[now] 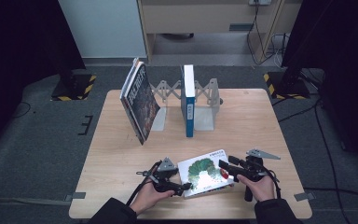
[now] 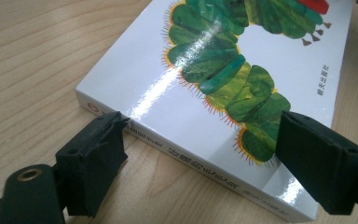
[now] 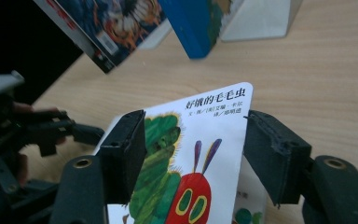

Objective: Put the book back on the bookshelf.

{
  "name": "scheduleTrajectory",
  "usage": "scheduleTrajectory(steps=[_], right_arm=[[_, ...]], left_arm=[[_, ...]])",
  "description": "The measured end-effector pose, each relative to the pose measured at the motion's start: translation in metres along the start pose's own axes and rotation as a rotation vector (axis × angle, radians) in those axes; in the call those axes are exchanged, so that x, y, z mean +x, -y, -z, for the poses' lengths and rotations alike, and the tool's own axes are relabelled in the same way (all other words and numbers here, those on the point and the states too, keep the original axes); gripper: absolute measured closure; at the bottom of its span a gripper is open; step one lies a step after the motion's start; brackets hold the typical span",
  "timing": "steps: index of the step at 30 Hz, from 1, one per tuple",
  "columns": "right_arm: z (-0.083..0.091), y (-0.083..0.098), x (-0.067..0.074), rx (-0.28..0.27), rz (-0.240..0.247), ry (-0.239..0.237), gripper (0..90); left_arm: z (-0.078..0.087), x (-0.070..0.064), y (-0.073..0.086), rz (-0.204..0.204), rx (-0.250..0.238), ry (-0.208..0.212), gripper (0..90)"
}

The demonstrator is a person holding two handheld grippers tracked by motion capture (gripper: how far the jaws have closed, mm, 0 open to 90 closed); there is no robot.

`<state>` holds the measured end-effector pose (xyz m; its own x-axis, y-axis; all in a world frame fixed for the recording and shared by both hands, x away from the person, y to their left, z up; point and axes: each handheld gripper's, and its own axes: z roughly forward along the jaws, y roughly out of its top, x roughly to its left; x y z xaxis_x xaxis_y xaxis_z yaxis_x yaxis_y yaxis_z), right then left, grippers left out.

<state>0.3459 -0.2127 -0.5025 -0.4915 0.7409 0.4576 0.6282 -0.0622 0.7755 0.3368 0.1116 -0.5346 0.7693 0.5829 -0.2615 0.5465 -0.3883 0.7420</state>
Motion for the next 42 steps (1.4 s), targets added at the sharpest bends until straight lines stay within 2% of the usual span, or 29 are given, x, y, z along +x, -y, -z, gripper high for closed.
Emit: scheduleTrajectory(steps=[3, 5, 10, 12, 17, 25, 28, 32, 35, 42], right_arm=[[0.001, -0.002, 0.002, -0.043, -0.028, -0.030, 41.0], [0.001, -0.001, 0.003, -0.045, -0.031, -0.026, 40.4], [-0.002, 0.004, 0.003, 0.005, -0.040, -0.012, 38.6], [-0.002, 0.005, 0.003, 0.032, -0.050, -0.037, 41.5], [-0.008, 0.007, 0.007, 0.084, -0.017, -0.047, 41.8], [-0.016, 0.004, 0.000, 0.152, 0.005, -0.057, 53.5], [-0.019, 0.004, 0.000, 0.160, 0.006, -0.065, 54.1], [-0.017, 0.002, 0.000, 0.148, -0.015, -0.091, 60.7], [-0.016, 0.001, -0.001, 0.139, -0.014, -0.104, 64.2], [-0.013, -0.002, 0.000, 0.099, -0.020, -0.134, 72.1]], left_arm=[[0.000, 0.001, 0.000, 0.012, -0.006, 0.008, 12.0], [-0.001, 0.001, 0.000, 0.003, -0.005, 0.005, 11.7], [-0.001, 0.001, 0.000, -0.005, -0.005, -0.002, 10.4], [-0.001, 0.001, 0.000, 0.003, -0.008, 0.001, 10.2], [-0.001, 0.001, 0.000, 0.004, -0.009, 0.002, 9.9], [-0.002, 0.001, 0.000, 0.003, -0.011, 0.004, 9.1], [-0.002, 0.001, 0.000, 0.004, -0.010, 0.002, 8.8], [-0.003, 0.001, -0.001, 0.011, -0.009, -0.011, 5.2], [-0.003, 0.001, -0.001, 0.014, -0.009, -0.016, 4.0], [-0.001, 0.003, -0.001, 0.032, -0.010, -0.008, 6.0]])
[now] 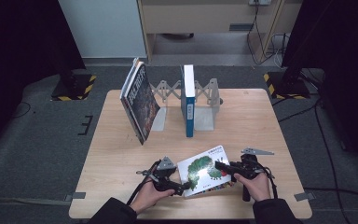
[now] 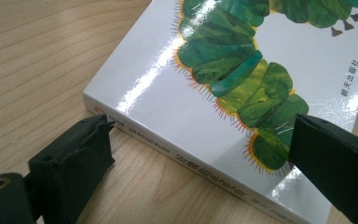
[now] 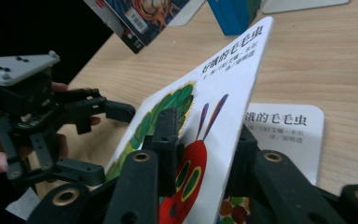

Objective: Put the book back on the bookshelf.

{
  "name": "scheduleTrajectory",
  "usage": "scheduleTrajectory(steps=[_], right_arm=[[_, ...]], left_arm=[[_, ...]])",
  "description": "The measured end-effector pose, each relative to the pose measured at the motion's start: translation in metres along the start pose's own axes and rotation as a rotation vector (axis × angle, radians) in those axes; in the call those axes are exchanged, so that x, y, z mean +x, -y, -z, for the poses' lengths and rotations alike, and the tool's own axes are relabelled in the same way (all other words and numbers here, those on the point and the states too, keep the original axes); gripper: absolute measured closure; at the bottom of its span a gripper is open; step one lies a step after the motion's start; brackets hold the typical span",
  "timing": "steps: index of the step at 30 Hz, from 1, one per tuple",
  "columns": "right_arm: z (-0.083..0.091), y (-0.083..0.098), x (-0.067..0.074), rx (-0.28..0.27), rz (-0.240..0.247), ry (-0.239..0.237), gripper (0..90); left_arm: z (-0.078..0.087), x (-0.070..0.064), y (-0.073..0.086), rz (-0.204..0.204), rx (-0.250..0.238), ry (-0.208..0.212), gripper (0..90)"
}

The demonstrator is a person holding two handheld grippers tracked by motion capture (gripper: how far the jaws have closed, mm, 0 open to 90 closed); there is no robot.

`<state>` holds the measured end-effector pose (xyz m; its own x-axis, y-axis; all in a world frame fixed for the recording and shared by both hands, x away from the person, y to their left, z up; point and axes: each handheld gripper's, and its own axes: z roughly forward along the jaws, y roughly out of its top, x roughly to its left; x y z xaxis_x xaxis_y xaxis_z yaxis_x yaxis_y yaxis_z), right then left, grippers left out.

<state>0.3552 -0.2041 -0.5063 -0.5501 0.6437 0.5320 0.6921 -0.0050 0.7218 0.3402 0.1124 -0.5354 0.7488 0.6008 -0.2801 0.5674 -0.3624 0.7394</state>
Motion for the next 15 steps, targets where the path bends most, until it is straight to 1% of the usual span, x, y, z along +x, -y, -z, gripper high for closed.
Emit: scheduleTrajectory(steps=[1, 2, 4, 5, 9, 12, 15], right_arm=[[0.0004, -0.0005, 0.0003, -0.006, -0.002, -0.006, 73.1], [0.0013, -0.0013, 0.0015, -0.011, -0.016, -0.016, 74.6], [0.0019, -0.0022, 0.0021, -0.018, -0.017, -0.024, 76.5], [0.0024, -0.0026, 0.0024, -0.026, -0.025, -0.035, 77.9], [0.0040, -0.0037, 0.0040, -0.044, -0.031, -0.063, 81.1], [0.0056, -0.0051, 0.0054, -0.055, -0.022, -0.078, 82.0], [0.0076, -0.0073, 0.0069, -0.058, -0.004, -0.090, 82.8]], left_arm=[[0.0006, 0.0004, -0.0005, 0.009, 0.002, 0.002, 7.0], [0.0012, 0.0009, -0.0007, 0.010, 0.005, 0.003, 8.2], [0.0018, 0.0012, -0.0008, 0.018, 0.005, 0.004, 9.4], [0.0019, 0.0012, -0.0010, 0.020, 0.005, 0.006, 9.9], [0.0022, 0.0011, -0.0013, 0.029, 0.006, 0.020, 12.1], [0.0018, 0.0011, -0.0013, 0.034, 0.006, 0.043, 12.7], [0.0014, 0.0011, -0.0012, 0.037, 0.006, 0.049, 11.9]])
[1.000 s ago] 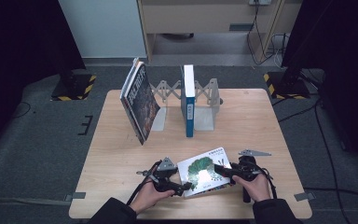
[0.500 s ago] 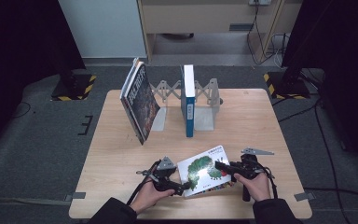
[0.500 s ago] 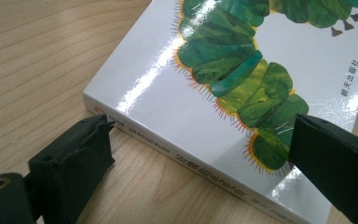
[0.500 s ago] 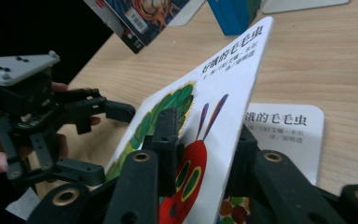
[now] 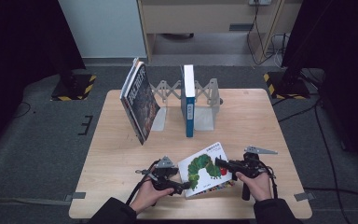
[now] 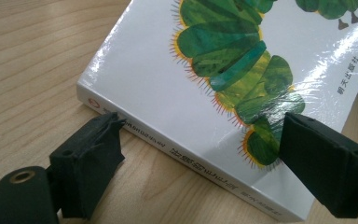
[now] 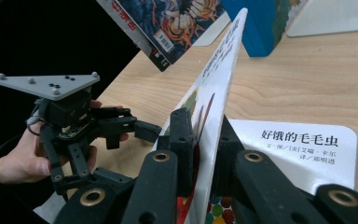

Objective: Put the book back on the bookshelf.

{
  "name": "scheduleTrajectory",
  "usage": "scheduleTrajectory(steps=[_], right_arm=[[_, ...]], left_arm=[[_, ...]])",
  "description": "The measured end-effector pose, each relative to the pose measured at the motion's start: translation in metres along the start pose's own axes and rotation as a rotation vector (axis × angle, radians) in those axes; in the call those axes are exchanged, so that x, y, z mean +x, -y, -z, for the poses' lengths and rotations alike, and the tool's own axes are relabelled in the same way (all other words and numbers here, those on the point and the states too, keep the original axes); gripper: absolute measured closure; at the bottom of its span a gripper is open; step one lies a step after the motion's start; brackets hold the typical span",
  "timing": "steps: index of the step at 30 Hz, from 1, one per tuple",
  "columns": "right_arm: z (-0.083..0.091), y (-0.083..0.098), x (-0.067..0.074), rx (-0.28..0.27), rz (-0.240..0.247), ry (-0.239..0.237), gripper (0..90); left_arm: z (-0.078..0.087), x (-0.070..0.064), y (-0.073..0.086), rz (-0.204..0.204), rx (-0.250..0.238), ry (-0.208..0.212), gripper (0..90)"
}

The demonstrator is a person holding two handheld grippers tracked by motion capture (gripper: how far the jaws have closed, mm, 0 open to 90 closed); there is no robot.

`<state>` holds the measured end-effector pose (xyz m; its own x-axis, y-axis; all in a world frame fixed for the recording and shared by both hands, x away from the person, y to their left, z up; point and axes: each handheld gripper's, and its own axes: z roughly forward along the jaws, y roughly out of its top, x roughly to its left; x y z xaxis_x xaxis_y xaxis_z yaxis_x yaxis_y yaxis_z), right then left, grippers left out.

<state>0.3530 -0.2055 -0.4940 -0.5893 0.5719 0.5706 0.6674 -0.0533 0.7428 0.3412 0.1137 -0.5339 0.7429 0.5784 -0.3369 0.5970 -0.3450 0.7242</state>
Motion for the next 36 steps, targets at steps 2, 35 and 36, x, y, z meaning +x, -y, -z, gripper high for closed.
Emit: scheduleTrajectory(steps=[2, 35, 36], right_arm=[[0.001, -0.002, 0.002, -0.007, 0.012, -0.009, 83.4], [-0.002, 0.002, -0.001, -0.029, 0.101, 0.120, 67.6], [-0.003, 0.004, -0.001, -0.016, 0.117, 0.139, 65.5]], left_arm=[[0.000, 0.000, 0.000, 0.012, -0.003, 0.007, 11.4], [-0.010, 0.002, -0.001, 0.048, -0.051, 0.097, 9.2], [-0.010, 0.002, -0.001, 0.048, -0.051, 0.096, 9.4]])
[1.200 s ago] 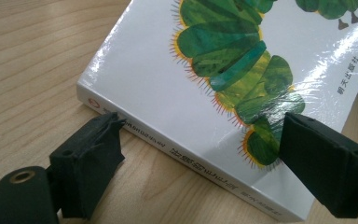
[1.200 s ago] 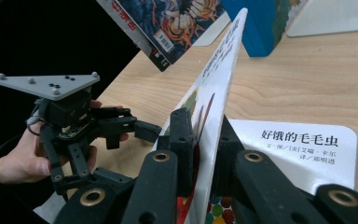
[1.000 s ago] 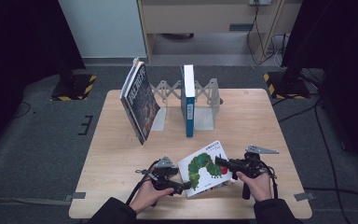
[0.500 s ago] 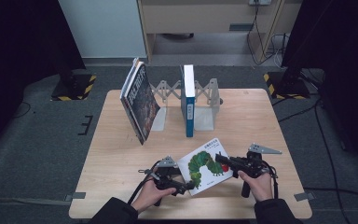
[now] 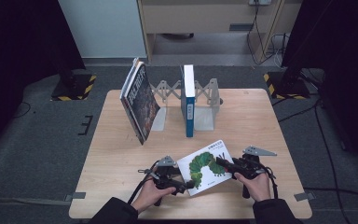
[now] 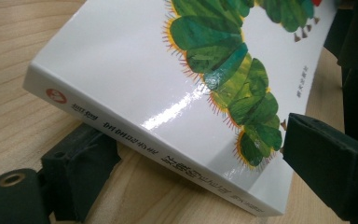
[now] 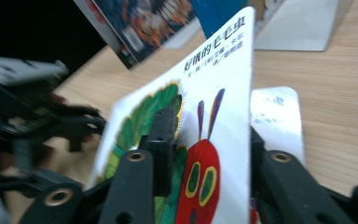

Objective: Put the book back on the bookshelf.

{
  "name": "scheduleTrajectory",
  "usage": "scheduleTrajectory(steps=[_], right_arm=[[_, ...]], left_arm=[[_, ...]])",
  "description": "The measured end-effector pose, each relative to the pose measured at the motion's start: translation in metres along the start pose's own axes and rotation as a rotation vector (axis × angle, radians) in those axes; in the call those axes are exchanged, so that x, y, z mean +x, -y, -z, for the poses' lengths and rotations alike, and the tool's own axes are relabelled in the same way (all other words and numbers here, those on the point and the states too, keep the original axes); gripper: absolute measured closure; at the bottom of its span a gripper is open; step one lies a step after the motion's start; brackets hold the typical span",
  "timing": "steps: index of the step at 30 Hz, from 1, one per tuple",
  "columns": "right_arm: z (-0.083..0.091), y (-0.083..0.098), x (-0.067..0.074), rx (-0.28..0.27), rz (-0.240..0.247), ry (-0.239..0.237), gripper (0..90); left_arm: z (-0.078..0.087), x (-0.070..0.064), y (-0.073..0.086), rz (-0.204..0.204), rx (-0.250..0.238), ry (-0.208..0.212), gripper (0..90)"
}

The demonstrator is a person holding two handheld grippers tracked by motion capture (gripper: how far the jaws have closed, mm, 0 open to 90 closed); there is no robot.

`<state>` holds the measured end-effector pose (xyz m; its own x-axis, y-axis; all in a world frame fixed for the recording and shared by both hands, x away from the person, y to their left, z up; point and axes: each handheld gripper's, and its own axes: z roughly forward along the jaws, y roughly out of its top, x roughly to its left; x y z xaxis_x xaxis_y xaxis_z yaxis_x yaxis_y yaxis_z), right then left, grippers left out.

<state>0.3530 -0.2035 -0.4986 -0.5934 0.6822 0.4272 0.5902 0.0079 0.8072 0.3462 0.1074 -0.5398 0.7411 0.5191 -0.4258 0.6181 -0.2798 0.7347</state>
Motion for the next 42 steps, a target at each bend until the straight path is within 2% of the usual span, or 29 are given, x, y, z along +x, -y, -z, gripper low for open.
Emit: scheduleTrajectory(steps=[6, 11, 18, 23, 25, 31, 32, 34, 35, 37, 41, 42], right_arm=[[-0.007, 0.005, 0.000, 0.053, 0.046, 0.061, 54.7], [-0.010, 0.008, 0.000, 0.069, 0.049, 0.073, 54.2], [-0.019, 0.012, 0.004, 0.112, 0.041, 0.048, 52.1], [-0.022, 0.015, 0.004, 0.132, 0.049, 0.063, 48.7], [-0.023, 0.015, 0.005, 0.129, 0.053, 0.052, 48.8], [-0.025, 0.015, 0.009, 0.139, 0.061, 0.027, 48.9], [-0.026, 0.015, 0.009, 0.138, 0.062, 0.023, 48.8], [-0.025, 0.015, 0.009, 0.141, 0.057, 0.017, 48.4], [-0.025, 0.014, 0.009, 0.143, 0.052, 0.014, 47.4], [-0.025, 0.014, 0.009, 0.144, 0.063, 0.017, 44.4], [-0.025, 0.011, 0.012, 0.178, 0.131, 0.044, 36.6], [-0.024, 0.011, 0.011, 0.180, 0.122, 0.048, 35.5]], left_arm=[[0.000, 0.000, 0.000, -0.003, 0.001, -0.003, 9.8], [0.001, 0.000, 0.000, -0.002, 0.001, -0.008, 9.8], [0.002, 0.003, 0.000, 0.004, -0.007, -0.016, 9.2], [0.002, 0.002, 0.000, -0.003, -0.004, -0.022, 9.6], [0.003, 0.002, 0.000, 0.005, -0.009, -0.035, 10.4], [0.004, 0.005, 0.001, 0.026, -0.022, -0.032, 10.5], [0.004, 0.004, 0.000, 0.022, -0.019, -0.042, 11.1], [0.006, 0.004, 0.000, 0.005, -0.014, -0.075, 18.2], [0.006, 0.004, 0.000, 0.007, -0.014, -0.073, 19.1], [0.006, 0.004, 0.001, 0.009, -0.015, -0.073, 19.1], [0.007, 0.005, 0.001, 0.018, -0.020, -0.075, 20.7], [0.007, 0.005, 0.001, 0.018, -0.020, -0.076, 20.9]])
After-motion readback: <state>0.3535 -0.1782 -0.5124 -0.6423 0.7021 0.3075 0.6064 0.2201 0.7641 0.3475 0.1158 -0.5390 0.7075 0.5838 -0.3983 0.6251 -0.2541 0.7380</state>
